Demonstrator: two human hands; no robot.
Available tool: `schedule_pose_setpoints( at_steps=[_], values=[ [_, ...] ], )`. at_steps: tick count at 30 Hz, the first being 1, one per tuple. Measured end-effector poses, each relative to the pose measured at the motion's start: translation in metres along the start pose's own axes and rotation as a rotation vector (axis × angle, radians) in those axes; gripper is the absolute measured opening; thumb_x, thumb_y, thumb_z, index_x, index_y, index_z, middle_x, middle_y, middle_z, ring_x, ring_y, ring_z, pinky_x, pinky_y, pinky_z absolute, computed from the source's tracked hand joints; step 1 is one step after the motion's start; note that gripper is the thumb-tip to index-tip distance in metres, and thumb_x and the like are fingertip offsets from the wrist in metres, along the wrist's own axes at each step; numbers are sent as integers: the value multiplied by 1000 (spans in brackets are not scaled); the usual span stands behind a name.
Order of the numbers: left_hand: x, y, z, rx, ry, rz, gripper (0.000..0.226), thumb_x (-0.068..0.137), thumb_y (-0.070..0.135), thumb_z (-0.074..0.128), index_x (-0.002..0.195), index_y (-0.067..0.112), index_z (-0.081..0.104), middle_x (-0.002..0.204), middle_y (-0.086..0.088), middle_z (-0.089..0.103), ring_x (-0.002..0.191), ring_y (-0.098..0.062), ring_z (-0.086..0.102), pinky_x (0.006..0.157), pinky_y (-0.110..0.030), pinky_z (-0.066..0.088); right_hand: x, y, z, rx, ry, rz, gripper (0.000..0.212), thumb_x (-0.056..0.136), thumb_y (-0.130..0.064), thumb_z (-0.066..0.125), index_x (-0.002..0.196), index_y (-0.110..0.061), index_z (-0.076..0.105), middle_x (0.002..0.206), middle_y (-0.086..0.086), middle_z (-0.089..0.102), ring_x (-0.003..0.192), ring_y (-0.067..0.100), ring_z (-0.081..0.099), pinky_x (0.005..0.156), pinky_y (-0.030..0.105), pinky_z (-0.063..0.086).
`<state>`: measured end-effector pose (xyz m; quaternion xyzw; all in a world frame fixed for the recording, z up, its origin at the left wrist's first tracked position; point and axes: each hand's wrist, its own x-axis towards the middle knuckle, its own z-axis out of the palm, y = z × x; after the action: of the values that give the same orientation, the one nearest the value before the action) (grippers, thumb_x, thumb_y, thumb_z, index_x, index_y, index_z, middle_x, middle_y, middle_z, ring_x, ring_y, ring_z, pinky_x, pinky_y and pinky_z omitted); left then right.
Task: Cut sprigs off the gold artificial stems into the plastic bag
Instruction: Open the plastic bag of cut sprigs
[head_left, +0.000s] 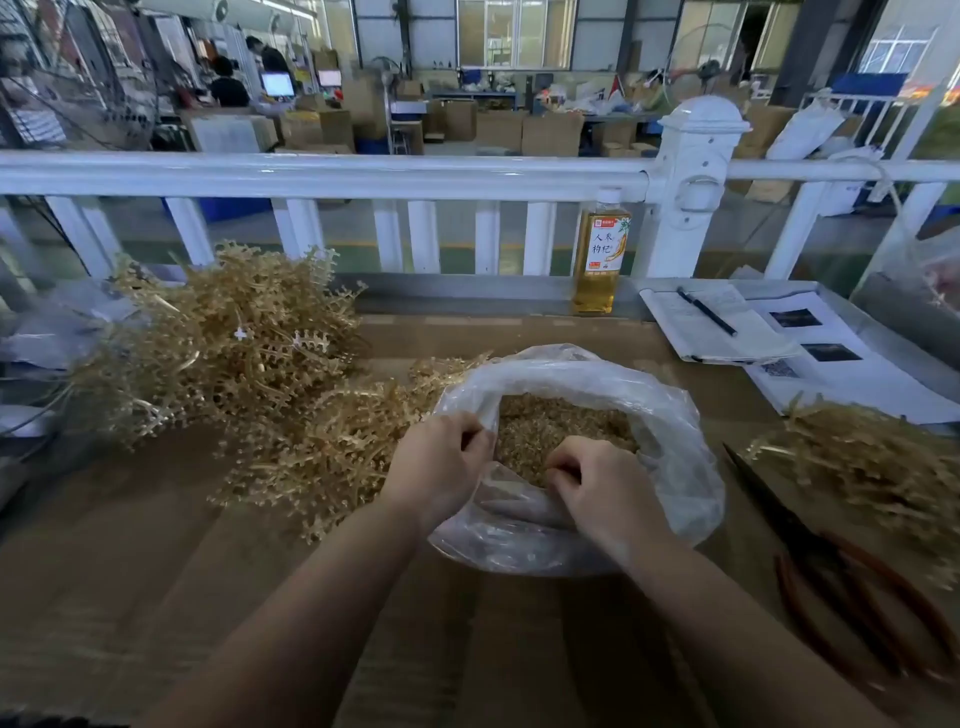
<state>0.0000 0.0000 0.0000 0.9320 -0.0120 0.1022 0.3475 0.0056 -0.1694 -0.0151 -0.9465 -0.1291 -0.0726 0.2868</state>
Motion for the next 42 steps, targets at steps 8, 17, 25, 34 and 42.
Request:
schedule_pose_setpoints(
  at_steps=[8, 17, 25, 34, 42],
  values=[
    [20, -10, 15, 148, 180, -29, 15, 96, 19, 49, 94, 12, 62, 88, -1, 60, 80, -15, 55, 66, -20, 41, 16, 0, 9, -147, 28, 59, 16, 95, -22, 52, 99, -21, 67, 95, -2, 68, 88, 17, 60, 69, 26, 40],
    [30, -17, 16, 344, 105, -94, 32, 96, 7, 39, 124, 9, 53, 122, -10, 51, 113, -25, 43, 100, -31, 31, 15, 2, 8, -111, -22, 33, 20, 97, -21, 48, 102, -19, 68, 98, -1, 68, 91, 16, 59, 74, 28, 43],
    [29, -19, 19, 303, 150, -105, 33, 91, 1, 43, 122, 7, 50, 122, -12, 43, 112, -24, 42, 101, -29, 31, 11, 23, -13, -101, 165, 94, 15, 94, -12, 52, 96, -16, 66, 96, 0, 65, 83, 11, 55, 67, 20, 40],
    [36, -23, 10, 525, 134, -147, 50, 86, -8, 29, 132, 3, 43, 125, -13, 54, 118, -27, 45, 103, -32, 25, 5, 70, -47, -620, 99, 658, 29, 97, -21, 37, 117, -15, 56, 126, 11, 50, 116, 27, 47, 94, 44, 38],
    [46, -31, 8, 619, 84, -146, 37, 89, -1, 34, 120, 8, 51, 111, -6, 61, 109, -22, 53, 105, -32, 25, 5, 86, -55, -587, 38, 672, 25, 94, -17, 49, 118, -17, 47, 118, 11, 55, 109, 28, 52, 79, 40, 42]
  ],
)
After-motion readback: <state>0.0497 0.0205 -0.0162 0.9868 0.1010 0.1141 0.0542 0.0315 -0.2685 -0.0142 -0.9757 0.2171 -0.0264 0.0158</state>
